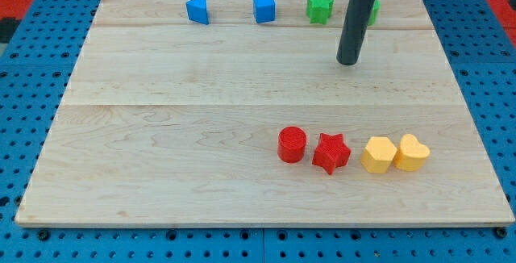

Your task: Slightly move the blue cube to the top center of the board

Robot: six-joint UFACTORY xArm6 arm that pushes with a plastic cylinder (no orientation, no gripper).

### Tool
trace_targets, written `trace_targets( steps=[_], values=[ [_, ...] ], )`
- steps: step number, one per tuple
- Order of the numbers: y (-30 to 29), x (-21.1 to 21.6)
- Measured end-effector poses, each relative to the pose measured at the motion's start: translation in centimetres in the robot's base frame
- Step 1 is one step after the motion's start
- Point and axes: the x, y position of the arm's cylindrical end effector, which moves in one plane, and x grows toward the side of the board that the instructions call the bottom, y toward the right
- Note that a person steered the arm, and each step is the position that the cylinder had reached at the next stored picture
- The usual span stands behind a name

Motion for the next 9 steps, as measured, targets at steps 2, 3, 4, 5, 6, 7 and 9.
trace_targets(
  steps=[2,3,4,5,6,7,9],
  values=[
    [-1.3,0.0],
    [-5.7,-0.2],
    [-9.9,-0.2],
    [-11.5,-0.3],
    [-11.7,-0.5],
    [-11.7,-0.7],
    [-14.4,-4.7]
  ],
)
